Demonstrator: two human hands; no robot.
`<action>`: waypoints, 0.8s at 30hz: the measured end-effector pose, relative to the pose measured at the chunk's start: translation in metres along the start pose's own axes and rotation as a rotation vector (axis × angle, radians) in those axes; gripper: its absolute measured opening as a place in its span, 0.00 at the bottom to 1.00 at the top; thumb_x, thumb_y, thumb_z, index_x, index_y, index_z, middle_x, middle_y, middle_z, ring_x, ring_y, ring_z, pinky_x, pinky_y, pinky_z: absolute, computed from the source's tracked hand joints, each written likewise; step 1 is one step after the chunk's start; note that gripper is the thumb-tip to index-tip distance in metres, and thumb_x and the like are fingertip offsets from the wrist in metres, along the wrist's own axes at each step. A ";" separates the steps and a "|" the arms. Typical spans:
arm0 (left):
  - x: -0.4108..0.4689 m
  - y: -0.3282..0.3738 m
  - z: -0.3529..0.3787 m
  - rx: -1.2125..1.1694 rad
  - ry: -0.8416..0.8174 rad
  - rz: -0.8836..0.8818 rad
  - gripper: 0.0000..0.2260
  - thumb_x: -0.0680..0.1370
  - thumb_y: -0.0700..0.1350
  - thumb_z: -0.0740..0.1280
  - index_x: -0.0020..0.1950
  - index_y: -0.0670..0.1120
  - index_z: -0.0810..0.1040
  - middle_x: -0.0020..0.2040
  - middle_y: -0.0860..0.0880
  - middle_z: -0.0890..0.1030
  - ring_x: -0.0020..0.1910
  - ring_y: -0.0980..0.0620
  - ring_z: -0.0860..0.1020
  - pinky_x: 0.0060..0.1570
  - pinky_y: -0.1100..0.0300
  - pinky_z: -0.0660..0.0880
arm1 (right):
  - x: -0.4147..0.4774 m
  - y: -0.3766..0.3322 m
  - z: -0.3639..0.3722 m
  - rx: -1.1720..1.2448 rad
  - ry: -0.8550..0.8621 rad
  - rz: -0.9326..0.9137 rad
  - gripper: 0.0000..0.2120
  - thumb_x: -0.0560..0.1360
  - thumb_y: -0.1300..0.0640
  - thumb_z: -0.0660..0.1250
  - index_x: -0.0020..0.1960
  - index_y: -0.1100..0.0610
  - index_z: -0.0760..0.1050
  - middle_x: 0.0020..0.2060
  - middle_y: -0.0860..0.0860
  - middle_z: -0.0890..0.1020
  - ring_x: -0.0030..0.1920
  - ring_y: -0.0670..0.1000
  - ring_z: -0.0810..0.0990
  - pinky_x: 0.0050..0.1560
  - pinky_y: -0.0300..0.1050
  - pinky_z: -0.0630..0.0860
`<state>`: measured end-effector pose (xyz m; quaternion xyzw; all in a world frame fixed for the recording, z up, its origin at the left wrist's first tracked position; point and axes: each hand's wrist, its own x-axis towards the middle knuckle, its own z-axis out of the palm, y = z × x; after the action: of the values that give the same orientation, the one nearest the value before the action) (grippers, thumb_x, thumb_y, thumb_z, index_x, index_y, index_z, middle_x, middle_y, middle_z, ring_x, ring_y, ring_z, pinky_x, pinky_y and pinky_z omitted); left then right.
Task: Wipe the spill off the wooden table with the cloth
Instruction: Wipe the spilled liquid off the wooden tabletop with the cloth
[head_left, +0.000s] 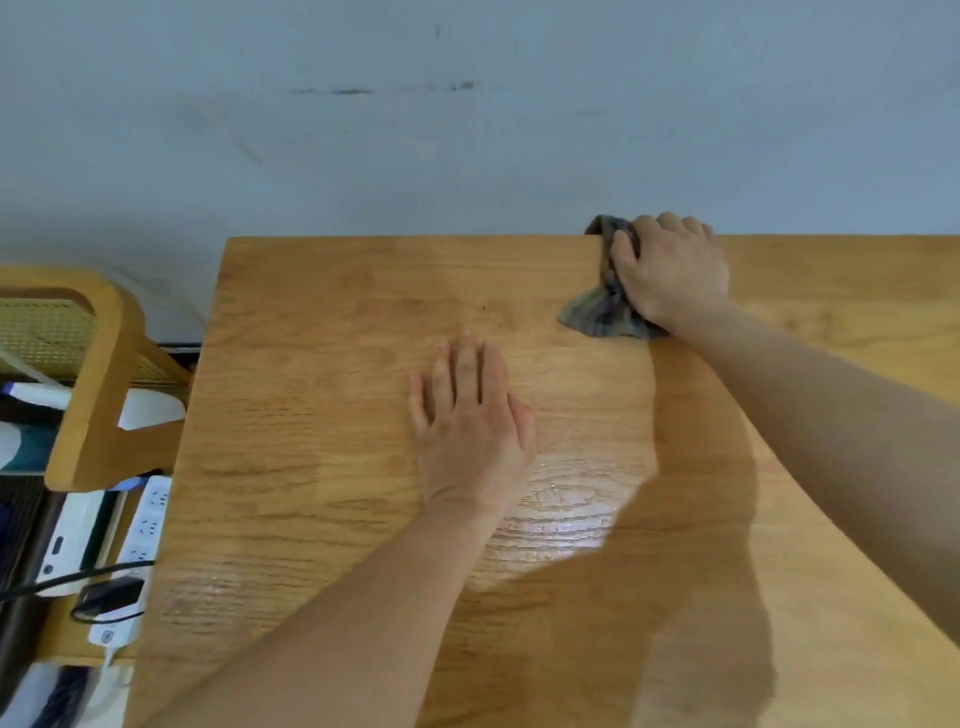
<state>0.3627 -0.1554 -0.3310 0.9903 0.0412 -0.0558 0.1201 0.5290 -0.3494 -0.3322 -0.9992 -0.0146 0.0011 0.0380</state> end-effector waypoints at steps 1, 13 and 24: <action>-0.001 0.000 0.000 -0.001 -0.007 0.002 0.26 0.81 0.54 0.48 0.78 0.47 0.52 0.79 0.47 0.51 0.77 0.47 0.47 0.74 0.46 0.43 | -0.003 0.025 -0.006 -0.029 -0.018 0.069 0.25 0.81 0.45 0.48 0.59 0.62 0.74 0.57 0.63 0.78 0.60 0.64 0.73 0.64 0.58 0.66; 0.002 0.002 0.001 -0.002 0.005 -0.026 0.26 0.80 0.53 0.47 0.77 0.48 0.51 0.79 0.47 0.51 0.77 0.46 0.47 0.74 0.45 0.43 | 0.002 -0.098 0.012 0.023 -0.042 -0.122 0.24 0.82 0.47 0.47 0.62 0.59 0.74 0.59 0.59 0.78 0.63 0.62 0.74 0.70 0.59 0.61; -0.004 0.012 0.002 0.101 0.061 -0.088 0.24 0.80 0.52 0.50 0.76 0.50 0.58 0.77 0.48 0.58 0.76 0.48 0.54 0.74 0.48 0.50 | 0.013 0.054 0.000 0.048 0.008 -0.192 0.24 0.81 0.46 0.47 0.52 0.60 0.76 0.50 0.59 0.80 0.53 0.61 0.76 0.58 0.55 0.67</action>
<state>0.3601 -0.1678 -0.3293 0.9936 0.0855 -0.0329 0.0662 0.5434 -0.4032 -0.3361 -0.9920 -0.1099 -0.0062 0.0620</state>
